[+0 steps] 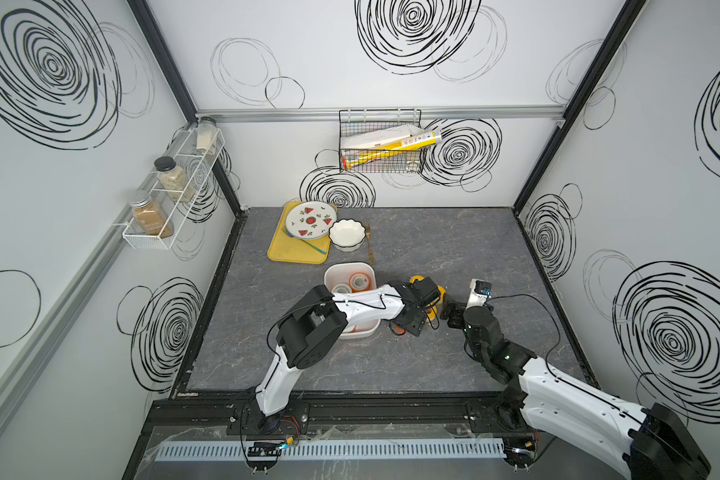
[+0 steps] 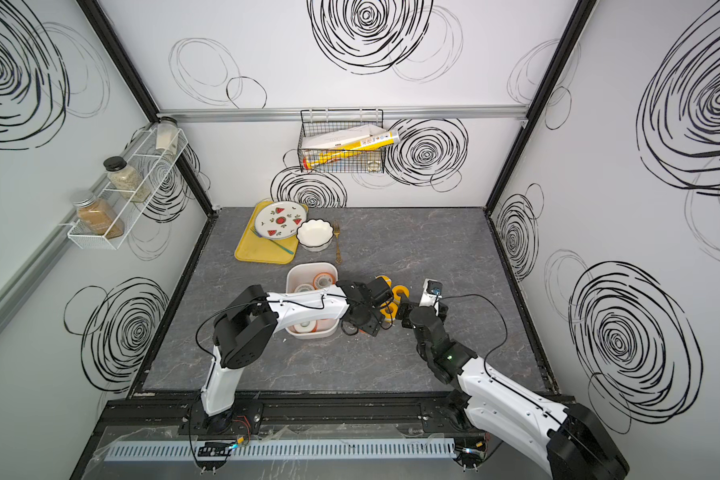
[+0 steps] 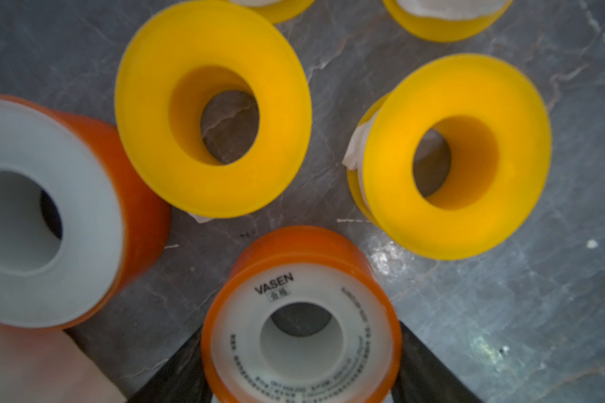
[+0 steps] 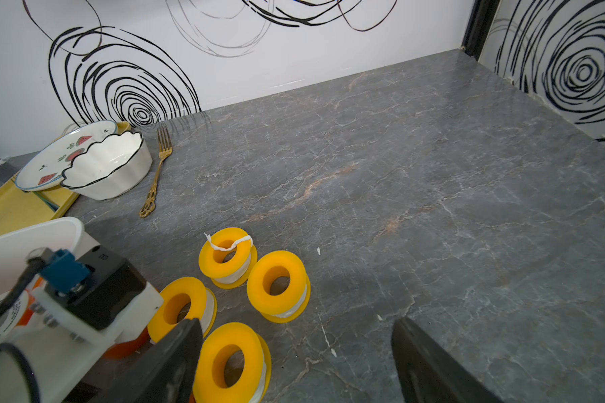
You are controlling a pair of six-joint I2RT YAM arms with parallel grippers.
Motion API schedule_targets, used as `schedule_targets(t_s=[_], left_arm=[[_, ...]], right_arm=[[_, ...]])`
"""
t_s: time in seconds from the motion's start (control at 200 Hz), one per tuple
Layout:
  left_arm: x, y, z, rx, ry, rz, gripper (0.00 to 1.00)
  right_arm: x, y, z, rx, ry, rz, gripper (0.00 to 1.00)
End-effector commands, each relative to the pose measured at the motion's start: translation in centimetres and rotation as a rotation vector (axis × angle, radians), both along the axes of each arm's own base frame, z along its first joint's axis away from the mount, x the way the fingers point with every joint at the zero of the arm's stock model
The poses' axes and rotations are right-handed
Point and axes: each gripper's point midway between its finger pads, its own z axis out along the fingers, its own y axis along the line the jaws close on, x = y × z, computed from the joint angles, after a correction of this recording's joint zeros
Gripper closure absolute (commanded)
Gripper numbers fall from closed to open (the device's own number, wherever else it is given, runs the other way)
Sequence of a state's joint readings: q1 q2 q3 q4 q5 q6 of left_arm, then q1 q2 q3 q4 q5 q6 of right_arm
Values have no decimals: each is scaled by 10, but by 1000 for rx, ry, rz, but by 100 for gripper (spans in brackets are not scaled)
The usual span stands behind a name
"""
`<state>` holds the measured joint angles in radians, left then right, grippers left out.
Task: Put the sealing tape into the storage box
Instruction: Pick up the sealing tape at the center of the board.
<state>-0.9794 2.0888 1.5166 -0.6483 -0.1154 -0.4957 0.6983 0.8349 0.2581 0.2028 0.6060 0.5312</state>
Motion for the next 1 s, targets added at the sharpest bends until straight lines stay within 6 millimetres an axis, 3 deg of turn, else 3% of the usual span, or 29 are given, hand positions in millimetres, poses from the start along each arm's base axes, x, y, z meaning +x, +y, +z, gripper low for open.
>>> schedule_targets(t_s=[0.0,0.285,0.661,0.856,0.996], left_arm=[[5,-7,8,-11,-38,8,38],[6,-10,43,-44,-99,15,45],[6,0,93,-75,-170,29,46],[22,28,111,-68,-194,79,46],[43,62,126,-73,-222,155,46]], right_arm=[[3,-1,3,2,-9,-12,10],[3,-1,3,2,-10,-12,10],[2,-2,3,3,-9,-14,10],[2,-1,2,2,-7,-12,10],[3,0,2,2,-6,-10,10]])
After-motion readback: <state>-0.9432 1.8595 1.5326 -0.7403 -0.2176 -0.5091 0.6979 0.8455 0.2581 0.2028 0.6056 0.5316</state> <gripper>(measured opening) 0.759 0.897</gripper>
